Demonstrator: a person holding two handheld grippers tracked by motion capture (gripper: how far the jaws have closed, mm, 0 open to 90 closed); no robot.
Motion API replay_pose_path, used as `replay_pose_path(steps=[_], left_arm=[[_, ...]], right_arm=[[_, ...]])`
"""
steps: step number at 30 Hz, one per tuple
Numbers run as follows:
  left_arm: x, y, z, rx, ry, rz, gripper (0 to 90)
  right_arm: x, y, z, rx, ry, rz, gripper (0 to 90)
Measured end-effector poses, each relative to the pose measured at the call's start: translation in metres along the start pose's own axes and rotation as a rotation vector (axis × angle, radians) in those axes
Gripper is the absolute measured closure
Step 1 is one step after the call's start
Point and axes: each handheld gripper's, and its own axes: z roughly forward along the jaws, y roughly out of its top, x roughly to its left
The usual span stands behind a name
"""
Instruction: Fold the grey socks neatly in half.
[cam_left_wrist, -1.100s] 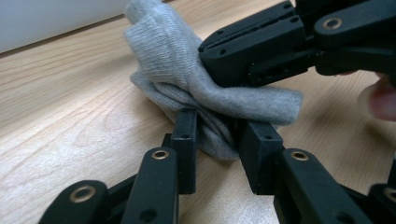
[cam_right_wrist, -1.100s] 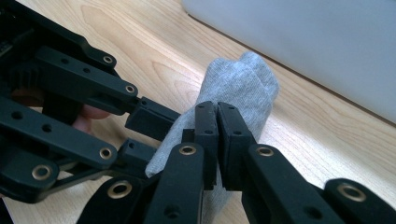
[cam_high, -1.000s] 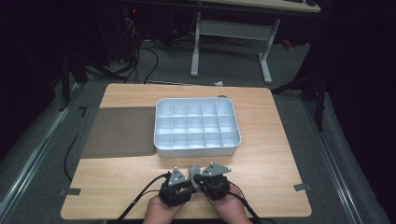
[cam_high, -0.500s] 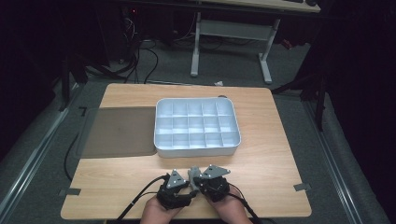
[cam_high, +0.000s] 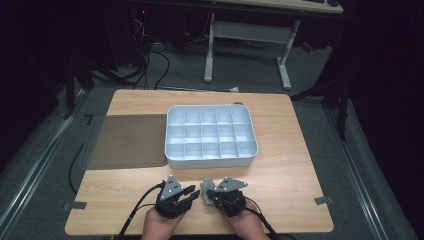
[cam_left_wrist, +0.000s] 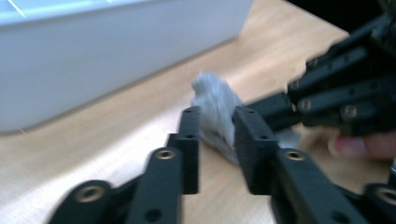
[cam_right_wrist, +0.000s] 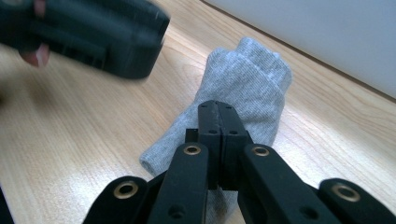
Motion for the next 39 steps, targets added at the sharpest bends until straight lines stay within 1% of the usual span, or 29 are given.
replay_pose_path(steps=[1, 2, 3, 4, 7, 8, 12, 14, 17, 19, 25, 30, 31, 32, 35, 37, 39], left_arm=[[-0.003, 0.002, -0.001, -0.017, 0.003, 0.017, 79.4], [-0.003, 0.002, -0.001, -0.017, 0.003, 0.017, 79.5], [-0.006, 0.003, 0.0, -0.022, -0.006, 0.028, 79.6], [-0.006, 0.003, 0.0, -0.022, -0.006, 0.028, 79.6], [-0.007, 0.002, 0.003, -0.013, -0.008, 0.038, 79.5], [-0.006, 0.001, 0.004, -0.011, -0.003, 0.043, 80.1], [-0.004, -0.002, 0.004, -0.008, 0.006, 0.048, 82.7], [-0.003, -0.004, 0.007, 0.003, 0.014, 0.042, 82.9], [0.001, -0.007, 0.011, 0.029, 0.032, 0.035, 84.6], [0.006, -0.01, 0.014, 0.049, 0.036, 0.029, 86.5], [0.009, -0.013, 0.016, 0.06, 0.043, 0.015, 90.0], [0.006, -0.014, 0.016, 0.056, 0.051, 0.025, 90.0], [0.005, -0.014, 0.016, 0.056, 0.056, 0.026, 90.0], [0.005, -0.014, 0.016, 0.056, 0.056, 0.026, 90.0], [0.006, -0.015, 0.016, 0.053, 0.06, 0.021, 90.0], [0.007, -0.015, 0.017, 0.056, 0.064, 0.023, 90.0], [0.007, -0.015, 0.017, 0.059, 0.062, 0.026, 89.9]], right_arm=[[0.002, 0.0, 0.001, 0.001, 0.014, -0.003, 90.0], [0.002, 0.0, 0.001, 0.001, 0.014, -0.003, 90.0], [0.007, 0.001, 0.002, 0.0, 0.028, -0.019, 90.0], [0.007, 0.001, 0.002, 0.0, 0.028, -0.019, 90.0], [0.014, 0.002, 0.004, -0.005, 0.049, -0.033, 90.0], [0.019, 0.002, 0.006, -0.012, 0.059, -0.043, 90.0], [0.024, 0.002, 0.007, -0.017, 0.067, -0.046, 90.0], [0.026, 0.001, 0.008, -0.026, 0.074, -0.053, 90.0], [0.029, 0.001, 0.009, -0.026, 0.075, -0.061, 90.0], [0.029, 0.001, 0.008, -0.026, 0.074, -0.065, 90.0], [0.028, 0.0, 0.007, -0.038, 0.076, -0.072, 90.0], [0.027, 0.0, 0.001, -0.024, 0.062, -0.069, 90.0], [0.026, 0.0, -0.001, -0.025, 0.058, -0.08, 90.0], [0.027, 0.0, -0.003, -0.028, 0.056, -0.076, 90.0], [0.03, -0.001, -0.009, -0.045, 0.044, -0.084, 90.0], [0.034, -0.004, -0.014, -0.057, 0.053, -0.095, 90.0], [0.038, -0.007, -0.014, -0.039, 0.049, -0.106, 90.0]])
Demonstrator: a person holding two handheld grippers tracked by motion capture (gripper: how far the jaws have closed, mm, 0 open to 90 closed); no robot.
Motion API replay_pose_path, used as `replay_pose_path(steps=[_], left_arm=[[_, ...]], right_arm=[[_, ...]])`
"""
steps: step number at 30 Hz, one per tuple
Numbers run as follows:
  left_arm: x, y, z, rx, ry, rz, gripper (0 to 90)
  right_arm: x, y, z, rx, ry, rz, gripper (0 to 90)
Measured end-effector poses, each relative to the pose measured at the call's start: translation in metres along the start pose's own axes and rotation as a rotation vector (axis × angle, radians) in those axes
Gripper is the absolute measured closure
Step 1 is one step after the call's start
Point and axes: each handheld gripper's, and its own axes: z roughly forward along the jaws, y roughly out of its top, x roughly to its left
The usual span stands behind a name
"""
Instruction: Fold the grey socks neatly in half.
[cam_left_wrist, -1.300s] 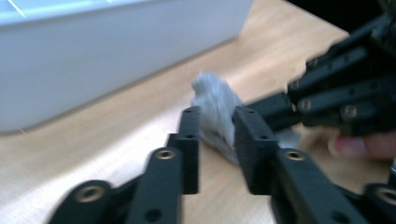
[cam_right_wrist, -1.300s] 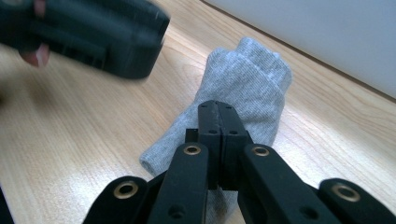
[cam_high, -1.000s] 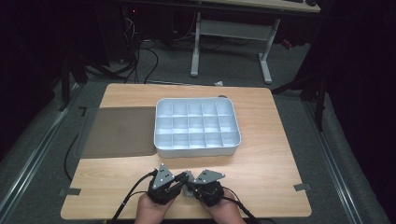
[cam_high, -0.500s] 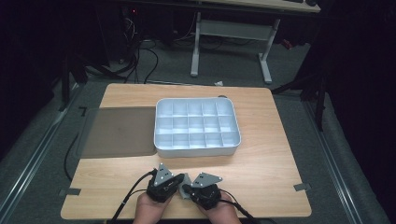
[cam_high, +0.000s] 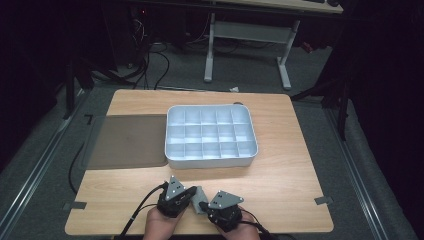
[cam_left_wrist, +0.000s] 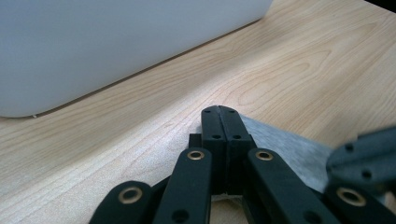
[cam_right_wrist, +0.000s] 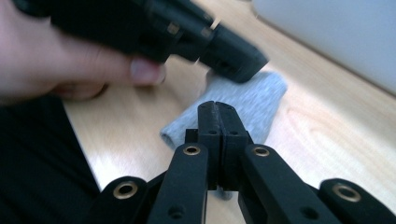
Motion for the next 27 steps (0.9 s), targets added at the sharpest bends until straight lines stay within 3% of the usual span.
replay_pose_path(steps=[7, 9, 11, 12, 14, 20, 24, 27], left_arm=[[0.001, 0.0, 0.002, -0.006, 0.003, -0.003, 88.6], [0.003, 0.001, 0.002, -0.011, -0.013, -0.031, 87.6], [0.006, 0.003, 0.0, -0.037, -0.057, -0.093, 84.8], [0.006, 0.004, -0.002, -0.052, -0.079, -0.105, 82.2], [0.002, 0.004, -0.002, -0.069, -0.086, -0.09, 77.7], [0.003, 0.001, 0.002, -0.047, -0.014, -0.031, 67.1], [0.001, -0.001, 0.003, -0.021, -0.01, 0.002, 73.0], [0.004, -0.001, 0.003, -0.017, -0.025, -0.016, 73.0]], right_arm=[[-0.002, -0.004, 0.006, 0.01, 0.011, 0.018, 90.0], [-0.001, -0.005, 0.007, 0.008, 0.007, 0.012, 90.0], [-0.002, -0.004, 0.008, 0.01, 0.01, 0.008, 90.0], [-0.002, -0.004, 0.008, 0.011, 0.008, 0.006, 90.0], [-0.004, -0.003, 0.01, 0.007, 0.011, 0.009, 90.0], [-0.01, -0.001, 0.013, 0.004, 0.012, 0.017, 90.0], [-0.016, -0.002, 0.011, 0.004, 0.006, 0.021, 90.0], [-0.017, -0.001, 0.01, 0.009, 0.004, 0.02, 90.0]])
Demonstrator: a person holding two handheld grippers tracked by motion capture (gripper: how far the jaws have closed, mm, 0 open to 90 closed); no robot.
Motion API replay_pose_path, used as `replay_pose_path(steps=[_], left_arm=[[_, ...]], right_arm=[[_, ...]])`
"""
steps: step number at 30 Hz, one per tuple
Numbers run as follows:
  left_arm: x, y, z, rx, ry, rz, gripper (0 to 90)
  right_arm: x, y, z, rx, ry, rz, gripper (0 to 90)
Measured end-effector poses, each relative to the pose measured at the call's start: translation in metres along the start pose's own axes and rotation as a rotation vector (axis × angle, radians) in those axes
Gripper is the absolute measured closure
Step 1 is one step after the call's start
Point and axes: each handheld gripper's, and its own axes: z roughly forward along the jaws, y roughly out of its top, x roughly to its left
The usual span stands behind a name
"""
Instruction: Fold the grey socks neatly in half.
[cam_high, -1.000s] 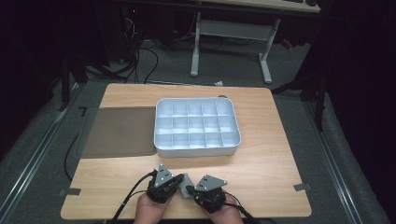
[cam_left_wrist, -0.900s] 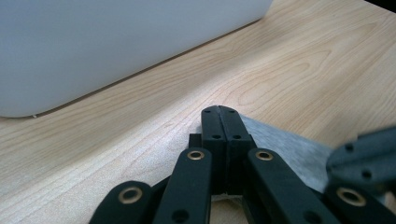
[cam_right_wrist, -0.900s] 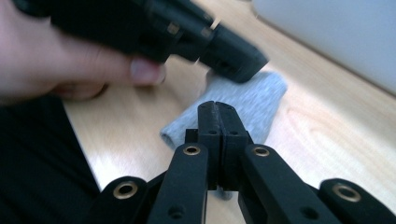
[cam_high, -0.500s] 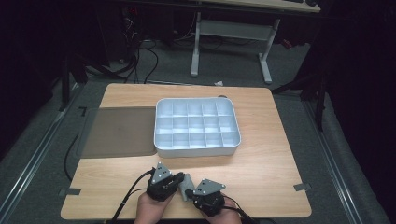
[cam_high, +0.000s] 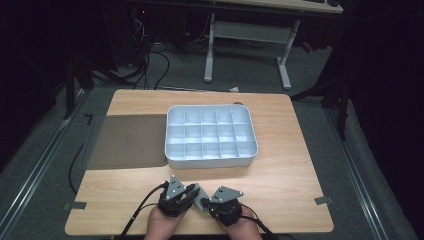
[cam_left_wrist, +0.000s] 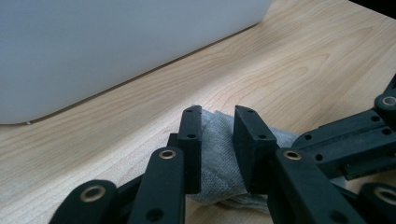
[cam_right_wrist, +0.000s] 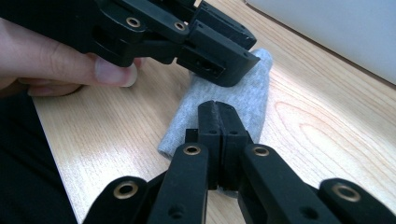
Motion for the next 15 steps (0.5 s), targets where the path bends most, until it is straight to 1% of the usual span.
replay_pose_path(steps=[2, 3, 4, 5, 7, 10, 11, 12, 14, 15], left_arm=[[0.001, 0.0, 0.0, 0.002, -0.005, -0.005, 73.0], [0.001, 0.0, 0.0, 0.005, -0.006, -0.005, 73.0], [0.001, 0.0, 0.0, 0.006, -0.007, -0.003, 73.1], [0.0, 0.0, 0.001, 0.002, -0.005, -0.001, 73.1], [-0.001, 0.0, 0.001, 0.004, -0.001, 0.008, 73.0], [-0.002, 0.0, 0.001, 0.004, 0.004, 0.015, 72.9], [-0.002, 0.0, 0.001, 0.003, 0.005, 0.015, 72.8], [-0.002, 0.0, 0.001, 0.004, 0.006, 0.016, 72.8], [-0.002, 0.0, 0.001, 0.004, 0.008, 0.017, 72.7], [-0.002, 0.0, 0.001, 0.003, 0.007, 0.016, 72.6]], right_arm=[[0.0, 0.002, -0.002, 0.013, -0.001, 0.009, 87.1], [0.0, 0.002, -0.002, 0.013, -0.001, 0.009, 87.1], [0.0, 0.004, -0.004, 0.011, 0.004, 0.011, 84.4], [0.0, 0.006, -0.008, 0.007, 0.002, 0.029, 81.7], [0.0, 0.008, -0.011, -0.006, -0.002, 0.05, 77.7], [-0.004, 0.01, -0.013, -0.001, -0.001, 0.098, 64.5], [-0.007, 0.011, -0.01, 0.018, 0.013, 0.137, 57.6], [-0.007, 0.011, -0.01, 0.018, 0.013, 0.137, 57.6], [-0.01, 0.013, -0.006, 0.032, 0.015, 0.163, 53.3], [-0.01, 0.013, -0.004, 0.035, 0.022, 0.168, 51.5]])
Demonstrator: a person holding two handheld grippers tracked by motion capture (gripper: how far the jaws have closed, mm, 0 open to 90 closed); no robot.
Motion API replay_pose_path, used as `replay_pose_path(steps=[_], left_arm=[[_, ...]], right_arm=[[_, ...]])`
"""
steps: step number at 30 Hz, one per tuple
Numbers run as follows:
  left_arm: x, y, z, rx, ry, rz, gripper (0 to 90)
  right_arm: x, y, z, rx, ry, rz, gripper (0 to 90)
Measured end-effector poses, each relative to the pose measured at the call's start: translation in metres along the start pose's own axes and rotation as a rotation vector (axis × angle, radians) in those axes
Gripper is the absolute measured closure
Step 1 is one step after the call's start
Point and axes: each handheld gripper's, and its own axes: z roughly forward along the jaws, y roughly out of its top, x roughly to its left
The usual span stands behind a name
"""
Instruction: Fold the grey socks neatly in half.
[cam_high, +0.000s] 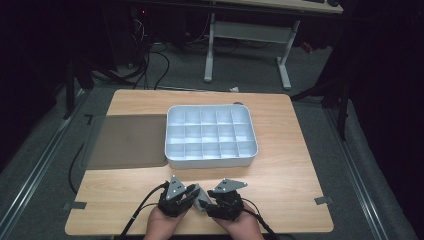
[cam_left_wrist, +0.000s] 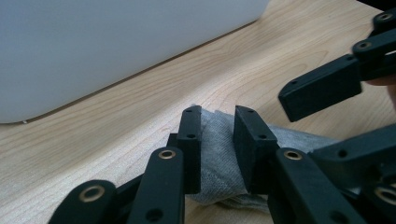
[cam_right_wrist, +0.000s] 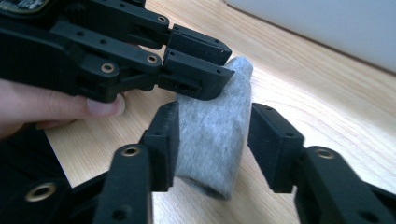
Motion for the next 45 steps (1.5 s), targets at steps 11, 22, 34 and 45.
replay_pose_path(steps=[11, 22, 34, 45], left_arm=[[0.008, -0.001, -0.004, -0.005, -0.014, -0.077, 63.2], [0.027, 0.003, -0.037, -0.069, -0.001, -0.144, 57.0], [0.032, 0.004, -0.052, -0.101, 0.101, -0.037, 54.4], [0.045, -0.003, -0.051, -0.056, 0.186, 0.01, 48.3]], right_arm=[[-0.006, 0.004, 0.017, 0.119, 0.042, 0.063, 46.6], [0.001, 0.007, 0.024, 0.158, 0.086, -0.006, 61.2], [0.007, 0.013, 0.022, 0.168, 0.062, -0.106, 68.4], [-0.005, 0.017, 0.005, 0.181, 0.023, -0.128, 69.7]])
